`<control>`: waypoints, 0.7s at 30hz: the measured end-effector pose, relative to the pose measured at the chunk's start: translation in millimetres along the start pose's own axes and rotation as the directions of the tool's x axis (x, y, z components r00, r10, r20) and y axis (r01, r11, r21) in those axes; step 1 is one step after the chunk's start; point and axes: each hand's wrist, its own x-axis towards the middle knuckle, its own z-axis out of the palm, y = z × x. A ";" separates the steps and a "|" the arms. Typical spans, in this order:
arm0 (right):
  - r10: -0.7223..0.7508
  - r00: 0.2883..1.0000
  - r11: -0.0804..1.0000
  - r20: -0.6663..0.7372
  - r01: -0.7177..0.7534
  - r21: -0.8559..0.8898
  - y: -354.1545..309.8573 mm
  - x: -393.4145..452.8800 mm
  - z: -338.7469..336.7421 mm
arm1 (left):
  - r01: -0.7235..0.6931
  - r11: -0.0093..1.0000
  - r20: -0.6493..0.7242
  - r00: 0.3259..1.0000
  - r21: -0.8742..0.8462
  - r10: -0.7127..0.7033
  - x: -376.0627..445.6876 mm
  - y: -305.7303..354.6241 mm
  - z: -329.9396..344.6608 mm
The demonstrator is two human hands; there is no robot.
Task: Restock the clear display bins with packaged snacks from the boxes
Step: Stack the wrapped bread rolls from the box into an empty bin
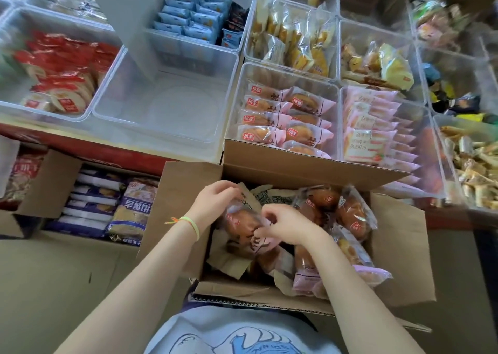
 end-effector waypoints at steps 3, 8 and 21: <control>-0.039 0.998 0.981 -0.042 0.046 0.188 9.4 -17.9 -19.1 | 0.006 0.994 0.047 0.999 -0.106 -0.001 0.5 6.7 -0.4; -0.130 0.989 0.866 -0.073 0.149 0.478 16.2 -41.8 -41.2 | 0.013 1.000 0.203 0.979 -0.006 -0.012 1.0 28.2 3.5; -0.135 0.989 0.866 -0.054 0.144 0.479 -0.7 -91.9 -100.8 | -0.578 0.816 0.096 0.811 -0.020 0.577 -14.7 107.0 31.6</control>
